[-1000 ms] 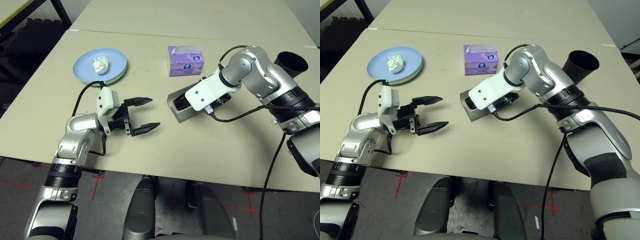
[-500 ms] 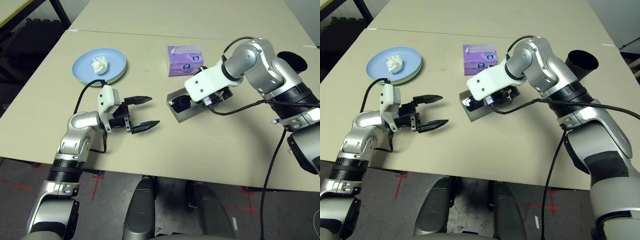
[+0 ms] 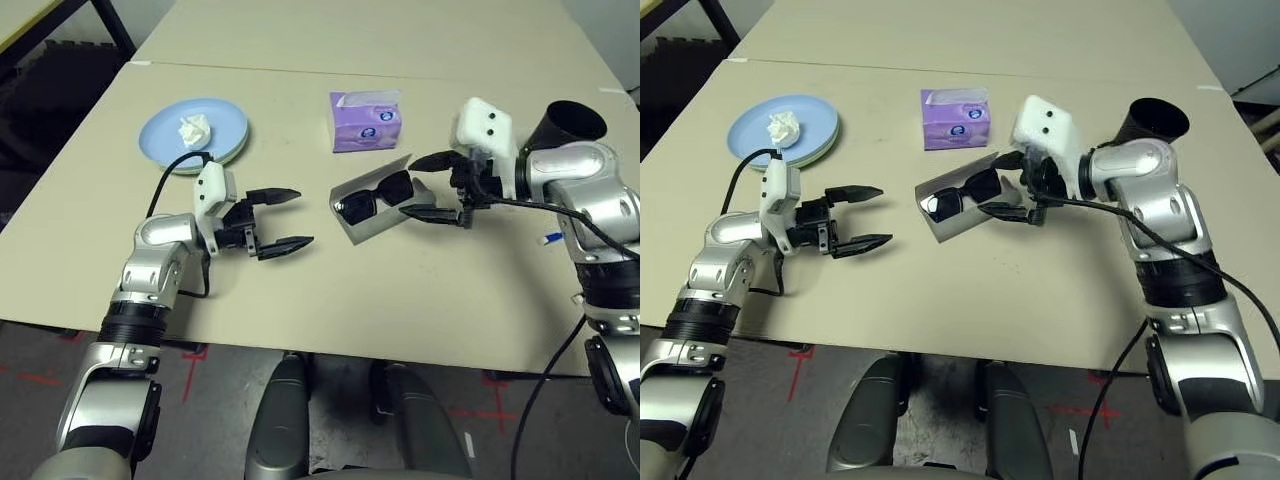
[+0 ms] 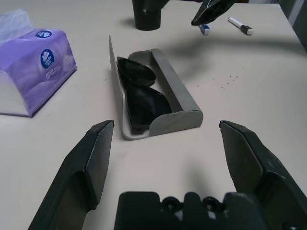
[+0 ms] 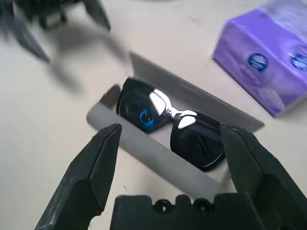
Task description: Organize and tidy the items on the table.
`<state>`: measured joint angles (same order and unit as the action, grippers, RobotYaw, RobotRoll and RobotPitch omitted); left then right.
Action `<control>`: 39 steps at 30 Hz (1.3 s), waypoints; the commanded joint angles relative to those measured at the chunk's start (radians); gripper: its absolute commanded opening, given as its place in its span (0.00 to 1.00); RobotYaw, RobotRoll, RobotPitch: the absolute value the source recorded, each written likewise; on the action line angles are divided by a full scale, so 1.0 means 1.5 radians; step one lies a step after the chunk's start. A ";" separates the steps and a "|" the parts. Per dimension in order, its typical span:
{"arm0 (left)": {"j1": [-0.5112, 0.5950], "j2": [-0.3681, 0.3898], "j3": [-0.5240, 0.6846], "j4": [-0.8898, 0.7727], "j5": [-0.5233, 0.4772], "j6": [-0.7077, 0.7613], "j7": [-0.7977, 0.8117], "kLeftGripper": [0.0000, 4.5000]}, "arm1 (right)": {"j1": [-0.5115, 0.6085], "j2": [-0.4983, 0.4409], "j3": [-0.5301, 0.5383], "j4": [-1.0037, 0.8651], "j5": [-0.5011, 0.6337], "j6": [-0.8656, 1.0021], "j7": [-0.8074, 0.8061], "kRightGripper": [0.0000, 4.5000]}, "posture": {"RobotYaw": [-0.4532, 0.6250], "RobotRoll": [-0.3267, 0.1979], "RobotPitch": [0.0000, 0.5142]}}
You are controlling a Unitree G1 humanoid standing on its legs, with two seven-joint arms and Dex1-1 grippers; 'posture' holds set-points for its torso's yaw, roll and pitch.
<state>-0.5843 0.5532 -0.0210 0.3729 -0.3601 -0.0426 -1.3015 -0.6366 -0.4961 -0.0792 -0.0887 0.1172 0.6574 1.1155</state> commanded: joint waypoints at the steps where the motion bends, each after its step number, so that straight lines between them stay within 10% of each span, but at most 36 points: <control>1: -0.002 -0.004 -0.010 0.012 0.011 -0.007 -0.009 1.00 | 0.045 0.012 -0.042 -0.039 0.062 0.030 -0.048 1.00 | 0.55 0.62 0.43; 9: 0.012 -0.008 -0.008 -0.002 0.015 0.001 0.001 1.00 | 0.137 0.095 -0.100 0.046 0.113 -0.226 -0.140 1.00 | 0.56 0.62 0.44; 23: 0.014 0.008 0.010 0.008 0.013 0.005 0.019 1.00 | 0.120 0.030 -0.088 0.271 0.148 -0.513 -0.040 1.00 | 0.58 0.62 0.42; 39: -0.047 -0.008 0.027 0.100 0.034 0.004 0.087 1.00 | 0.168 0.018 -0.065 0.223 0.175 -0.498 -0.042 1.00 | 0.56 0.62 0.40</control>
<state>-0.6556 0.5495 0.0219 0.4921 -0.3291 -0.0286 -1.1727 -0.4044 -0.4694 -0.1861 0.2739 0.3653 -0.1086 1.0580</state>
